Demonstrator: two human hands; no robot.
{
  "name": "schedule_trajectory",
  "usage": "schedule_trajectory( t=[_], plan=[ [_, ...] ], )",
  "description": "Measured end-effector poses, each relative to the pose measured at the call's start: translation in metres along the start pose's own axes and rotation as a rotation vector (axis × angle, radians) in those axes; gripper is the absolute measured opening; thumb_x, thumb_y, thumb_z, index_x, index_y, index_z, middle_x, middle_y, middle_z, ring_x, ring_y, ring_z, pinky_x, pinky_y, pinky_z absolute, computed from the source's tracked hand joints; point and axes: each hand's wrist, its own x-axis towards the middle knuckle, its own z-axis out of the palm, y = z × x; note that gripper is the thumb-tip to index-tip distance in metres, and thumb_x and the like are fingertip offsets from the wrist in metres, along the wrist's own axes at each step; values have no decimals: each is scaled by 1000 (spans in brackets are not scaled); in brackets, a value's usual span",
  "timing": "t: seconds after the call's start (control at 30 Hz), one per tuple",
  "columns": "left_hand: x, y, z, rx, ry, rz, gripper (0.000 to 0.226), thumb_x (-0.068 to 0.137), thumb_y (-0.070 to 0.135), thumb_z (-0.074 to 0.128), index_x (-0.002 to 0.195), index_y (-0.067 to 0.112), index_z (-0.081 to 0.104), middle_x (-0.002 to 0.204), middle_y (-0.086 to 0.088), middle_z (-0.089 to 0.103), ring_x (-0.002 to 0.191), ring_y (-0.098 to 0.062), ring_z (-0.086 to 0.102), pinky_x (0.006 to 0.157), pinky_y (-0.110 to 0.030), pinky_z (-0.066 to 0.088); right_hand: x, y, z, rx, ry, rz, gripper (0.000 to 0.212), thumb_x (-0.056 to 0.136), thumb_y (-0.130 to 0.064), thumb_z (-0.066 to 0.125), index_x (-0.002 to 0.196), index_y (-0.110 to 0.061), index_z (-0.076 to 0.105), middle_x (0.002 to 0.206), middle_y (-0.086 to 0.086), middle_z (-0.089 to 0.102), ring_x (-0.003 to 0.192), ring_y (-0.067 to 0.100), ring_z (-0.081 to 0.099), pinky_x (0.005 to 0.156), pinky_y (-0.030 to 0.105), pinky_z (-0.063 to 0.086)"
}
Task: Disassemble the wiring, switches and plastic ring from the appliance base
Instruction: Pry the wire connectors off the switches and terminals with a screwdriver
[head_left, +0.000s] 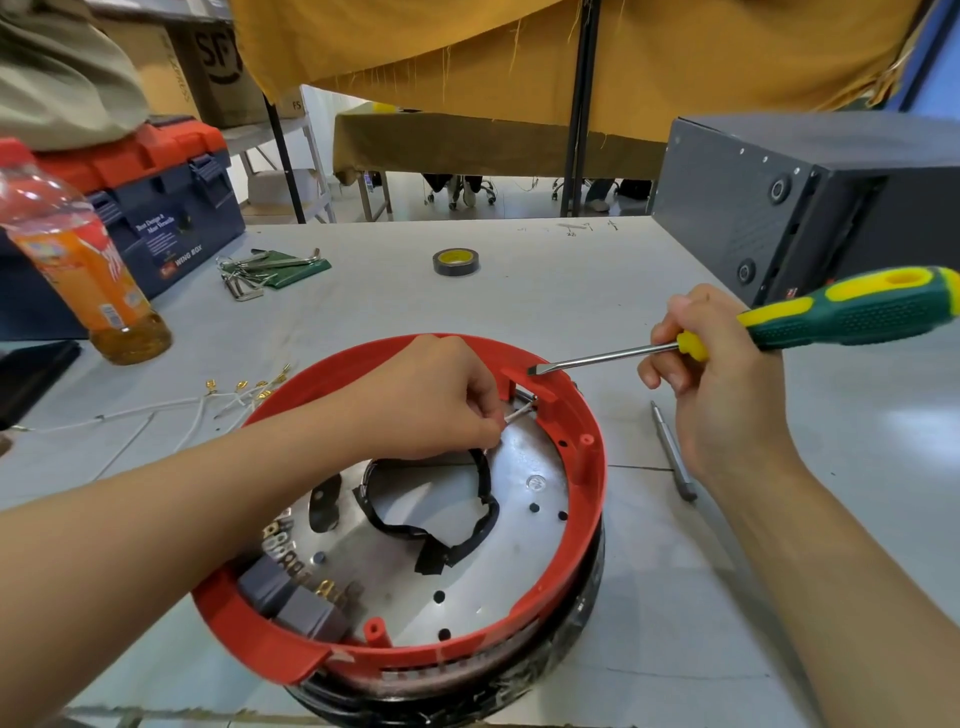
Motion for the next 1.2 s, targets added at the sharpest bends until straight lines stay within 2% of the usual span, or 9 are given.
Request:
schedule_trajectory(
  t=[0.2,0.23,0.37,0.53,0.67,0.83,0.93,1.03,1.2],
  plan=[
    [-3,0,-3,22,-20,1,14,80,8,66,79,15,77,48,29,57,57,10,56,55,-5,41,0,-1,1,6,3,1,33,76,-16,52,44,-22,47,53,-4,43,40,11,29,47,22,35],
    [-3,0,-3,25,-20,3,14,79,7,65,79,16,76,49,28,57,56,10,55,54,-5,40,0,-1,1,6,1,-1,34,77,-16,52,44,-22,47,53,-5,44,40,10,30,47,22,35],
    [-2,-1,0,44,5,-26,14,76,9,67,86,19,70,66,7,64,56,6,52,53,-12,40,-1,0,2,-11,-3,-13,33,77,-16,52,45,-22,47,53,-5,44,40,10,31,47,24,35],
    [1,0,6,96,50,-90,8,76,12,67,81,13,73,62,11,58,56,1,52,54,-9,40,-3,0,4,-53,-16,-49,27,79,-15,52,55,-10,42,51,-7,45,40,9,31,47,22,36],
    [1,4,11,131,104,-82,8,78,13,64,73,11,70,58,12,55,59,-3,51,53,-10,37,-4,0,4,-64,-18,-58,26,79,-15,51,56,-8,40,51,-7,46,40,9,31,47,23,35],
    [-3,8,14,207,169,-43,11,77,14,61,67,17,58,62,11,51,70,-11,51,60,-22,34,-3,0,4,-63,-14,-58,26,79,-14,51,56,-9,40,51,-8,46,40,8,32,47,23,35],
    [-4,6,13,238,203,-27,12,77,15,61,67,15,54,64,8,52,67,-11,49,56,-21,33,-3,0,4,-62,-13,-62,26,79,-14,51,56,-9,40,51,-8,46,40,8,32,47,23,35],
    [-5,5,12,219,218,-29,14,78,18,61,67,14,53,64,6,51,65,-10,49,56,-19,34,-3,1,4,-64,-18,-65,26,80,-14,51,57,-9,40,51,-9,46,40,8,32,46,22,35],
    [-9,4,8,210,172,-33,11,75,19,64,68,12,58,64,5,56,64,-9,53,59,-26,43,-3,1,4,-63,-13,-66,26,80,-14,51,58,-8,39,50,-9,47,40,9,31,47,22,35]
  ],
)
